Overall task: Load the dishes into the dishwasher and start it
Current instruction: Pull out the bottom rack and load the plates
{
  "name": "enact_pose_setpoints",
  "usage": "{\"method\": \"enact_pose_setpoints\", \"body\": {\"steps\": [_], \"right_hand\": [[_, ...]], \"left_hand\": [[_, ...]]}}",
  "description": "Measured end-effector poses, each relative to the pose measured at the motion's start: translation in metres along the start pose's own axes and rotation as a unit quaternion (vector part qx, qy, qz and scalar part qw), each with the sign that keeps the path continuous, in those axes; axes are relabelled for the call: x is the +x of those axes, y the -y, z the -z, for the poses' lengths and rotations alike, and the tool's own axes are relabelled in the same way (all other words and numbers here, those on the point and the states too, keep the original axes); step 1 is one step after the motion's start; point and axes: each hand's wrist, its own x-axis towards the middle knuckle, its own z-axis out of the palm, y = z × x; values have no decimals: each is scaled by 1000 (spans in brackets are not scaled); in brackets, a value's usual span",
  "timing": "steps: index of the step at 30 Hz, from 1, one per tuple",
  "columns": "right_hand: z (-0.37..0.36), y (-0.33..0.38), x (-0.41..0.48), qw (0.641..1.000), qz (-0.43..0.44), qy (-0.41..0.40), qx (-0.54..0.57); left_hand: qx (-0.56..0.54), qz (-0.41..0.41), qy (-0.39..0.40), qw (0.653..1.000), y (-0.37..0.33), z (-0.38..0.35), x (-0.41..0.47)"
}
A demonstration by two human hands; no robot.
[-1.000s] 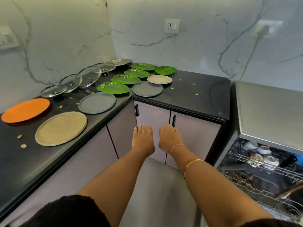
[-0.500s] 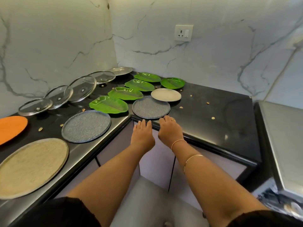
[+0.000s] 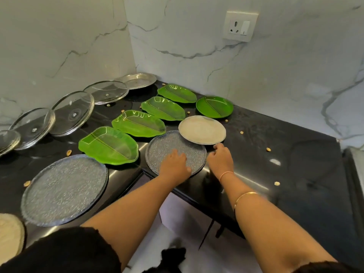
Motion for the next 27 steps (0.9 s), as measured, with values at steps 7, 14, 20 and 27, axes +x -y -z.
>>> {"method": "enact_pose_setpoints", "body": {"steps": [7,14,20,27], "right_hand": [[-8,1,71,944,-227,16,237],[-21,8,99,861,-305,4,408],[-14,0,86,827,-298,-39,474],[27,-18,56,823,-295,-83,479]], "left_hand": [[76,21,89,993,-6,-6,53],[172,-1,145,974,-16,-15,54],[209,-15,154,966,-22,-23,34],[275,-45,164,946,-24,-25,2]]}}
